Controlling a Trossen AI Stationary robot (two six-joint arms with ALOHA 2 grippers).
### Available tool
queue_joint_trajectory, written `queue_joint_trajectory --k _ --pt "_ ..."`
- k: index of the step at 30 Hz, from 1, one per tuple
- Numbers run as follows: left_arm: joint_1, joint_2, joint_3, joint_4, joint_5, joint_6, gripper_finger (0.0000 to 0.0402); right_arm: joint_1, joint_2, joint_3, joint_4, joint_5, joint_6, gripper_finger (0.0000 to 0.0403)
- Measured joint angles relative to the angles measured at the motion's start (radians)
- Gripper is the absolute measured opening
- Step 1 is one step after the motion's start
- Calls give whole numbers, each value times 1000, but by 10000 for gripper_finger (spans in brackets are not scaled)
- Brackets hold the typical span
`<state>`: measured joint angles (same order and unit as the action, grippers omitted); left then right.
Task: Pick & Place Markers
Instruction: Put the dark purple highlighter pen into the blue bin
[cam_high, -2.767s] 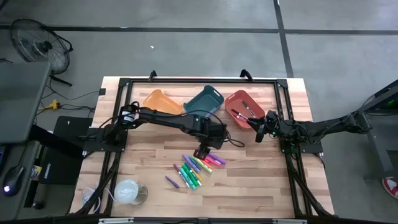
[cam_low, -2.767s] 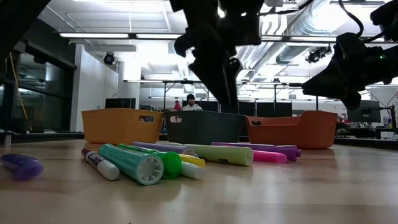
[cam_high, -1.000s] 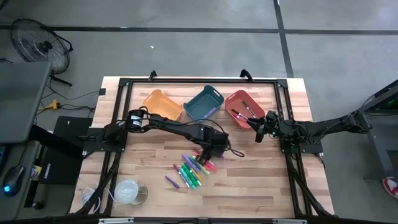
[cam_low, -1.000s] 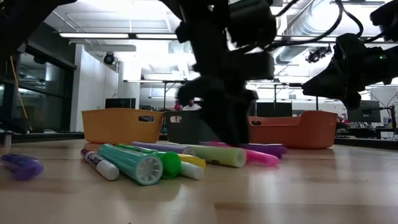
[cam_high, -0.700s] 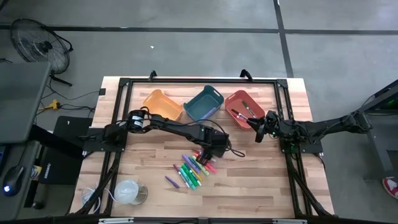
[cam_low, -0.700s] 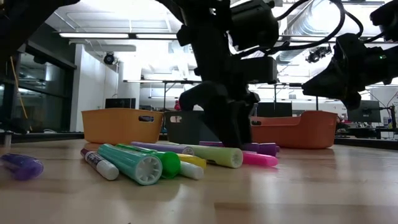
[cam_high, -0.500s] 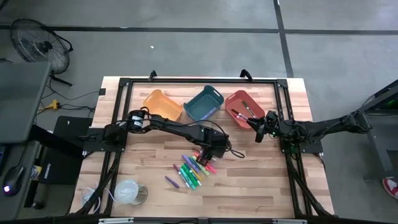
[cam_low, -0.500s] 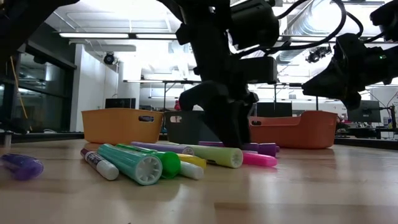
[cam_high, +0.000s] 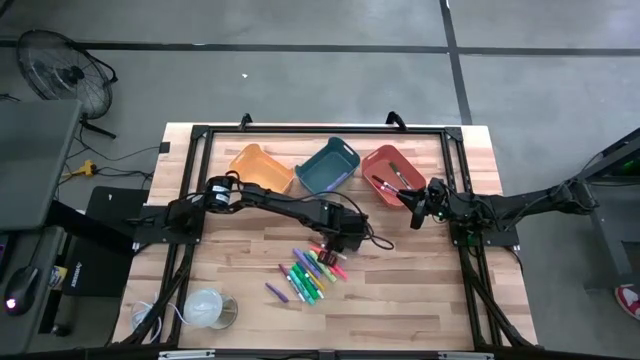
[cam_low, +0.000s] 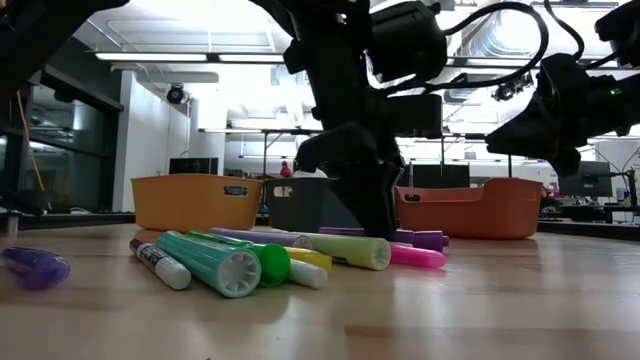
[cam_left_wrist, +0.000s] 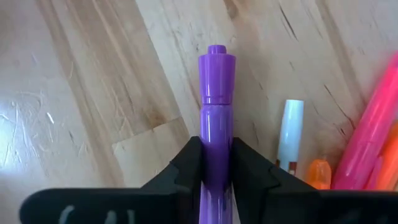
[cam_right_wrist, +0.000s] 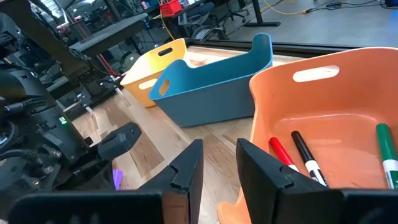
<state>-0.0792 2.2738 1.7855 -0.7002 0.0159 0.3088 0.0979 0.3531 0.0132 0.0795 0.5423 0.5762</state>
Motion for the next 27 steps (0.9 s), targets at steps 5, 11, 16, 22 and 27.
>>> queue_joint_trajectory --k 5,11,16,22,27 --pt "29 1 0 -3 55 -76 54 0 0 0 0 0 0 85" --pt "42 6 28 -33 32 -115 54 0 0 0 0 0 0 85" --pt "72 11 118 -126 -24 -166 54 0 0 0 0 0 0 85" --pt "100 9 310 -283 -44 -258 54 0 0 0 0 0 0 85" --pt "118 6 508 -441 -37 -406 54 0 0 0 0 0 0 85"
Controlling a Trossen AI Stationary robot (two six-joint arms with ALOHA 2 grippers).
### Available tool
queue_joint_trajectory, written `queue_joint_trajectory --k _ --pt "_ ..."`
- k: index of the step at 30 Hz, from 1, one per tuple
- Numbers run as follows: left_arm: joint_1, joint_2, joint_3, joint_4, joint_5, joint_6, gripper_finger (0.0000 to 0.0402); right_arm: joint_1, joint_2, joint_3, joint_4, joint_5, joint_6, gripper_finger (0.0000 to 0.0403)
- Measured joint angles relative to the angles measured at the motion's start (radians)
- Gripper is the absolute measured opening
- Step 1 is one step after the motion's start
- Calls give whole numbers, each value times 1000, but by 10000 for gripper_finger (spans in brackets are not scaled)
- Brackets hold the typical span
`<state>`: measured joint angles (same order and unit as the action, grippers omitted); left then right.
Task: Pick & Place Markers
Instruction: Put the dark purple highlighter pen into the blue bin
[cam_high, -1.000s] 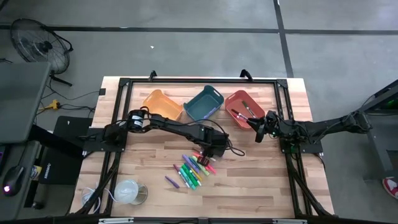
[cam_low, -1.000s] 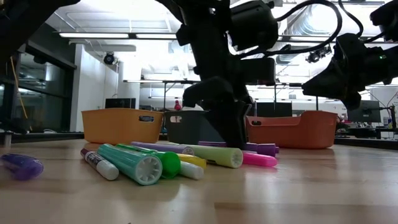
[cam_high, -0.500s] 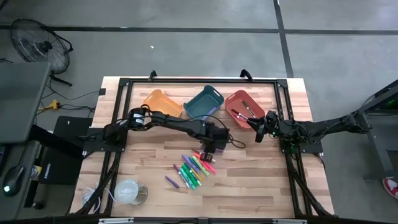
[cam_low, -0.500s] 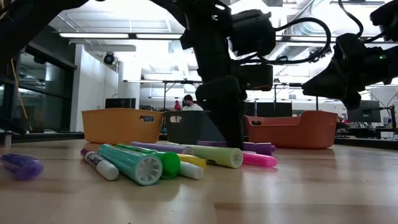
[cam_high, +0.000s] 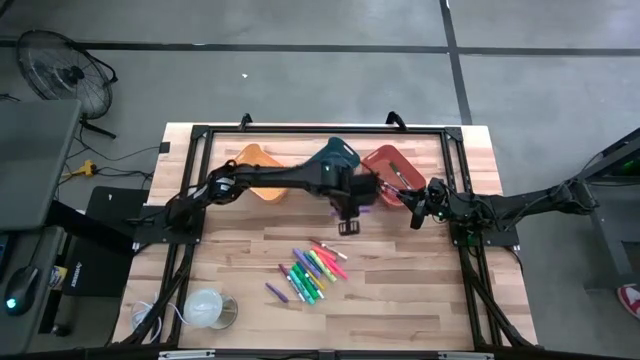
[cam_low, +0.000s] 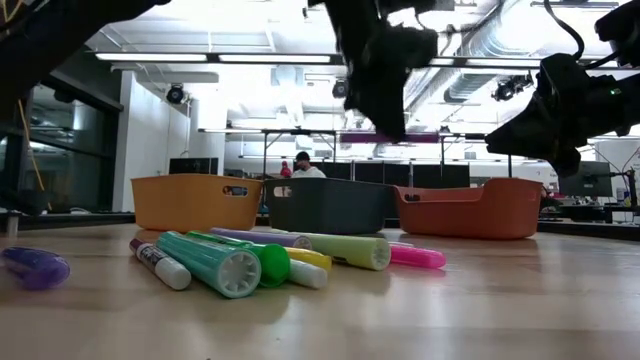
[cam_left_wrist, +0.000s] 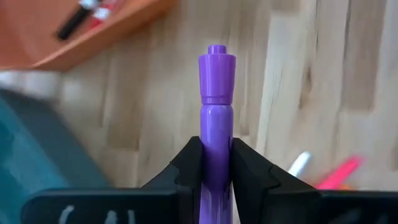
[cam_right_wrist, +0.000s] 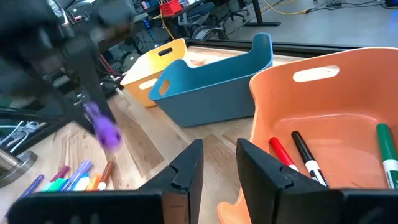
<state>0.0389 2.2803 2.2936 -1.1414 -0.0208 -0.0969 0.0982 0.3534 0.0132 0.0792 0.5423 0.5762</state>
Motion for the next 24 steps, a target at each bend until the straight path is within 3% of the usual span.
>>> queue_joint_trajectory --k 2,7,13,24 --pt "14 -2 63 -46 0 -87 54 0 0 0 0 0 0 85" --pt "51 -51 34 -117 3 -261 54 0 0 0 0 1 0 85" --pt "98 -54 34 -151 3 -355 54 0 0 0 0 1 0 85" --pt "217 -54 34 -91 -45 -214 54 0 0 0 0 0 0 85"
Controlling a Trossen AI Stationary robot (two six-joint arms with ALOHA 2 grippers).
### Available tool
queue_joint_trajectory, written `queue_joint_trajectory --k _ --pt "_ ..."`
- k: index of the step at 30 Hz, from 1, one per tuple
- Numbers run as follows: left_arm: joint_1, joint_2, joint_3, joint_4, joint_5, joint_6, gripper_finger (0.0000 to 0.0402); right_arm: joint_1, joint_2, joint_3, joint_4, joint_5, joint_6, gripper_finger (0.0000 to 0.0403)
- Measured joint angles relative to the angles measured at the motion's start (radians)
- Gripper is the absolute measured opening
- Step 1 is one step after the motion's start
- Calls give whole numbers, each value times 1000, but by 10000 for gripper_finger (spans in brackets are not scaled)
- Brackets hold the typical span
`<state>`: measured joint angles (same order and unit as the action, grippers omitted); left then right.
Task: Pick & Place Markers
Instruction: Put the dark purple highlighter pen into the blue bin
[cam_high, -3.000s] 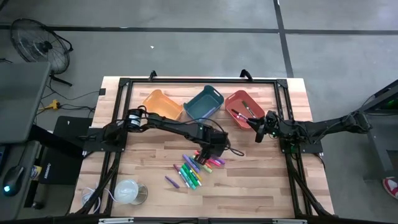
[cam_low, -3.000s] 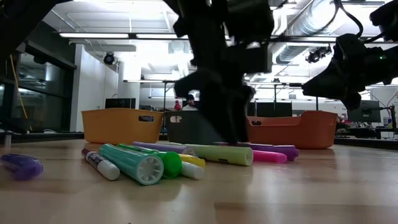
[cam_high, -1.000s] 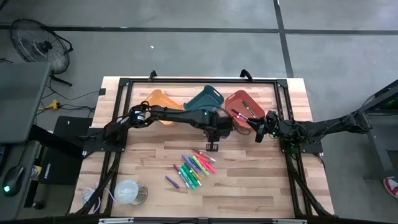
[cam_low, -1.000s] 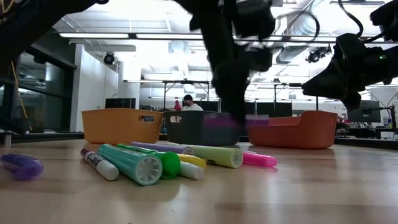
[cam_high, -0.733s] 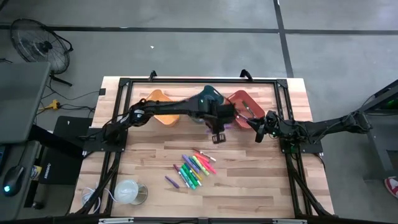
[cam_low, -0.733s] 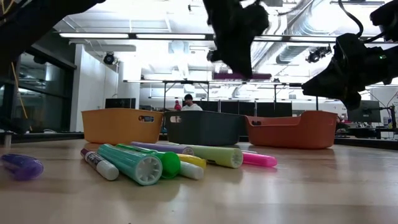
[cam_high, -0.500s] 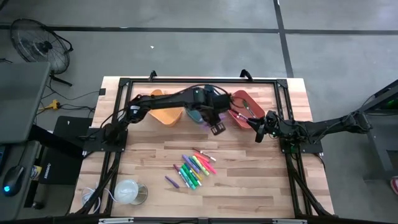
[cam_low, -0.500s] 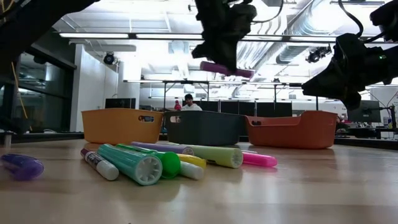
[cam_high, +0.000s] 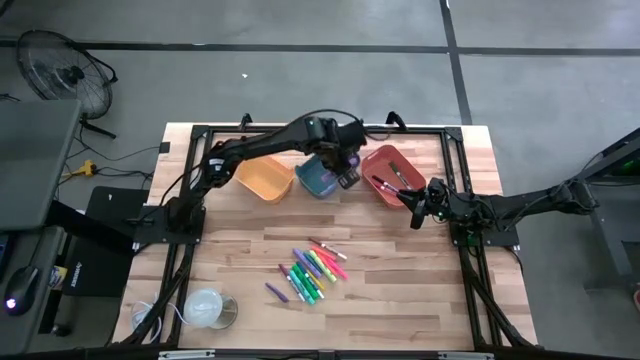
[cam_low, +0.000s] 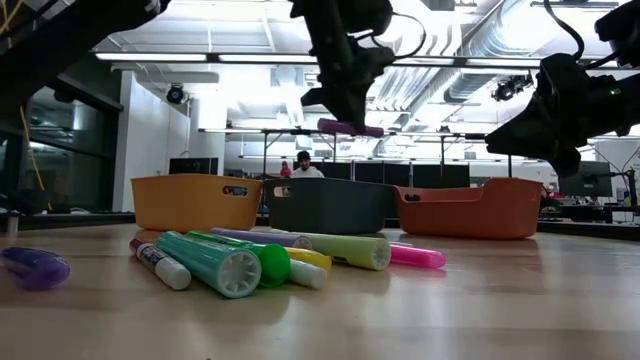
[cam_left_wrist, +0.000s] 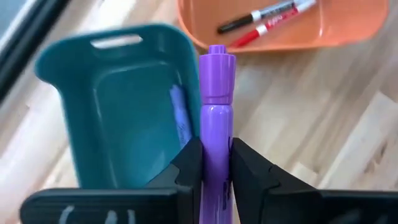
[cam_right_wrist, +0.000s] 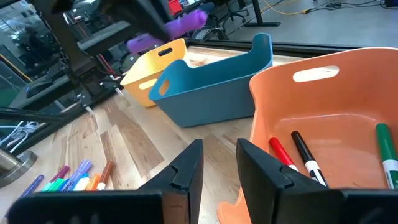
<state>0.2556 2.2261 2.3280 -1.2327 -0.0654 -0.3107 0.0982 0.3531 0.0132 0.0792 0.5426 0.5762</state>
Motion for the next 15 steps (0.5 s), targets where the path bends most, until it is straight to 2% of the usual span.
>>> queue_joint_trajectory --k 8,15 --pt "64 0 -10 21 27 96 54 0 0 0 0 0 0 85" --pt "85 -49 -240 232 116 124 54 0 0 0 0 0 0 85"
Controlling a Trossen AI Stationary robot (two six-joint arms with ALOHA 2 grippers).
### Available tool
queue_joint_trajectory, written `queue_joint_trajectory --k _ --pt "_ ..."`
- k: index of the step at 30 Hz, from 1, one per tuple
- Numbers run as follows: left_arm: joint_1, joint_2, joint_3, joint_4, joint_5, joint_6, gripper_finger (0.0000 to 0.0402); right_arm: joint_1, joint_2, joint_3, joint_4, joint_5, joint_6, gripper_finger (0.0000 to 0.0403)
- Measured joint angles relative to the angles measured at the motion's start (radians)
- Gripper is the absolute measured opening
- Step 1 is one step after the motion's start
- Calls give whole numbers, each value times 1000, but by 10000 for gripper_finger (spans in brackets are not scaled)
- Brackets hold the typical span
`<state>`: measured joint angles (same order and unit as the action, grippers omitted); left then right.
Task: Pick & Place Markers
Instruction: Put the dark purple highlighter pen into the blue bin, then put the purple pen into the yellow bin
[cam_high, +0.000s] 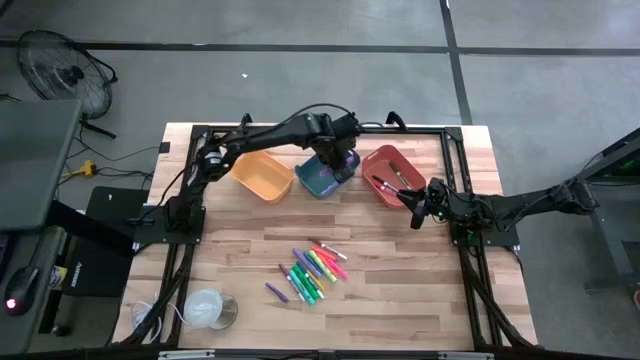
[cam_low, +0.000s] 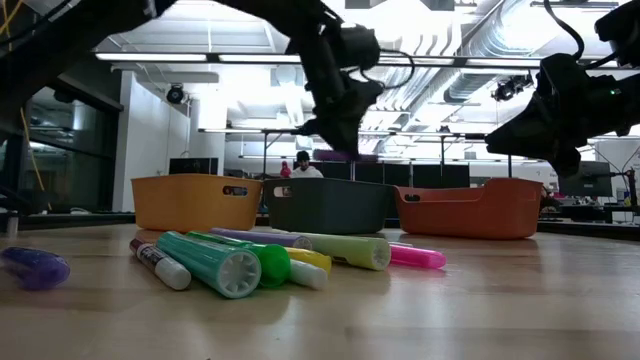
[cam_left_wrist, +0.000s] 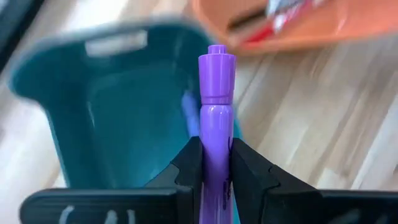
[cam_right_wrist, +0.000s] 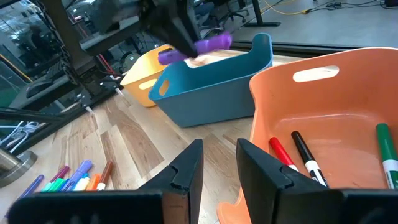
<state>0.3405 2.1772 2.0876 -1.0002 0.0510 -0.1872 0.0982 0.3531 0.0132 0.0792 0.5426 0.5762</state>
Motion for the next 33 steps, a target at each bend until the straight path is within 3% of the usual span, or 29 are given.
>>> queue_joint_trajectory --k 10,12,20,28,33 --pt "60 -121 -360 275 45 -81 54 0 0 0 0 0 0 85" --pt "61 -131 -395 336 45 -96 54 0 0 0 0 0 0 85" --pt "58 -127 -423 326 53 -98 56 0 0 0 1 0 0 85" --pt "58 -125 -425 318 72 -106 186 0 0 0 0 0 0 85" --pt "57 -125 -425 317 71 -106 216 0 0 0 0 0 0 85"
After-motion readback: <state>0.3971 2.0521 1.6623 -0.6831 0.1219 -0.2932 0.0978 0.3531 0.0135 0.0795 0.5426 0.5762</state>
